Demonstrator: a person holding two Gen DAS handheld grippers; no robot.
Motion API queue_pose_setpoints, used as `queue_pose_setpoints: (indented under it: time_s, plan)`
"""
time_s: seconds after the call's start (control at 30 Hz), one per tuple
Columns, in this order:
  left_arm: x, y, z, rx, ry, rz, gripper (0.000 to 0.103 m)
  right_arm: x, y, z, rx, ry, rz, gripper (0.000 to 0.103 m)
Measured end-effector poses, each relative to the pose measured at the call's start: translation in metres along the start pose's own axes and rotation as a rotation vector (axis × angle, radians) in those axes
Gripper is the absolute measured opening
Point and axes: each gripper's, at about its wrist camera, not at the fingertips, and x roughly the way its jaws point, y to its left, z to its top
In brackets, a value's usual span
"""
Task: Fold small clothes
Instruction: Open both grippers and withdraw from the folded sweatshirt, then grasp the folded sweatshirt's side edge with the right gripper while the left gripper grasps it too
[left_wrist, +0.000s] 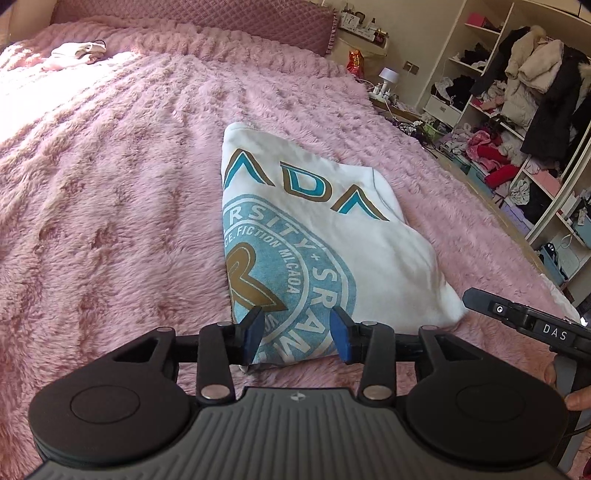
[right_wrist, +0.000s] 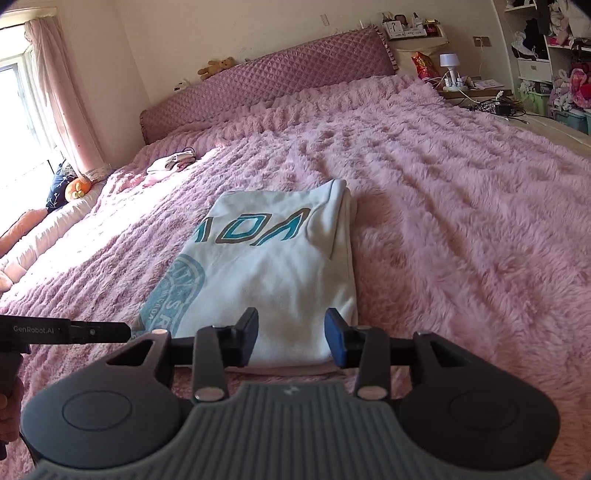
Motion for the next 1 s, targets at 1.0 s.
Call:
queue_pose_setpoints:
  time_s: [1.0]
  plan:
    - [0.131, 0.141, 0.017, -0.653, 0.134, -0.549, 0.074, 0.099, -0.112, 0.027, 0.494, 0.150, 0.361, 0.069]
